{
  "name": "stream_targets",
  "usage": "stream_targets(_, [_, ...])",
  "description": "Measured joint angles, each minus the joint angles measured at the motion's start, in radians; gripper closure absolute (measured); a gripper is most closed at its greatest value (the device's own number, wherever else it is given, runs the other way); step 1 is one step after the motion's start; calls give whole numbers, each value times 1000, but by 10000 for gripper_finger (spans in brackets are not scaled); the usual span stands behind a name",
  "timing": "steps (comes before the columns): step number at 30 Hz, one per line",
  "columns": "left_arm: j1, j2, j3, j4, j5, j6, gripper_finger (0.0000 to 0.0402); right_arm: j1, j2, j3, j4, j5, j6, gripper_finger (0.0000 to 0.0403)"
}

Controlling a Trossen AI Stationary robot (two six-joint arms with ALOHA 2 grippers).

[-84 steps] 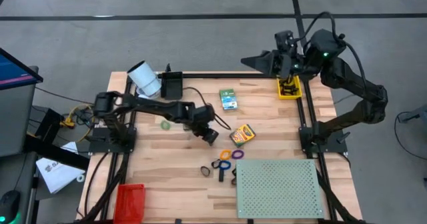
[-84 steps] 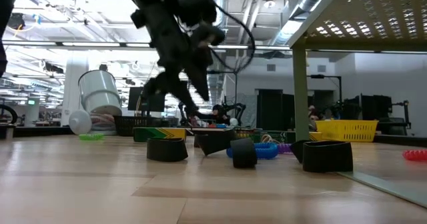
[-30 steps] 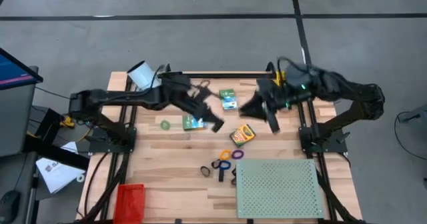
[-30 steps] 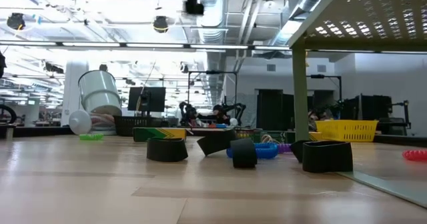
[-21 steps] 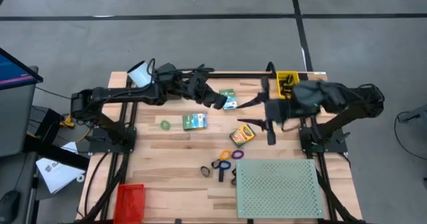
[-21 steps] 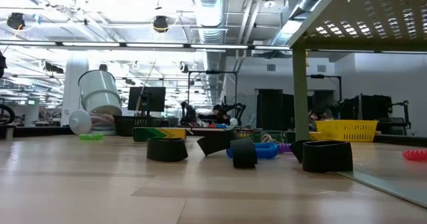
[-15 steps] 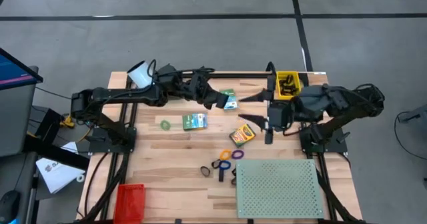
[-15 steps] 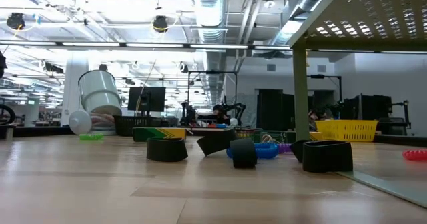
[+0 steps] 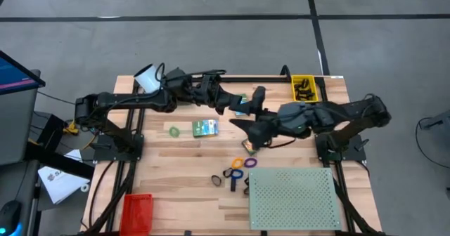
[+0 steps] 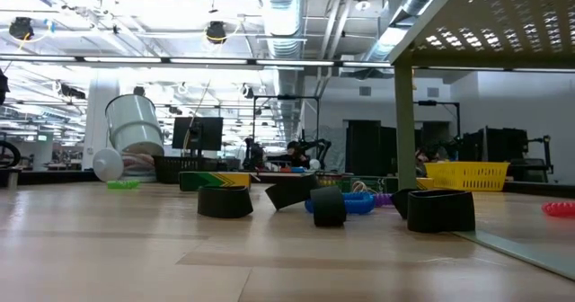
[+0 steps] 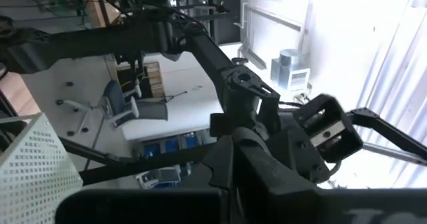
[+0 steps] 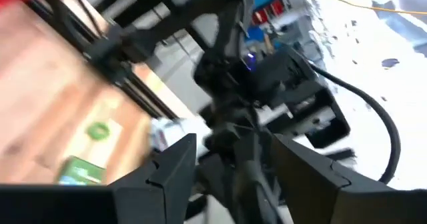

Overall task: Pick & Place Office Desk Supplies
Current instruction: Put the black rubber band into the yellow bin

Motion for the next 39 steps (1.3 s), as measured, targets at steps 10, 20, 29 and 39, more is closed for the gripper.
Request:
stream_targets(10, [-14,0,0,0,2,3,401,-33,1,0,5,45,-57,242])
stream_targets(20, [-15,0,1,0,10,8,401,-24,1,0,6,41,-16,338])
stream_targets(29, [-16,-2,2,4,17,36,396,-5,0,0,55,66,7,388])
stream_targets(39, [-10,-33,-21,3,91,55,341,29,-43,54,-17,135,39,398])
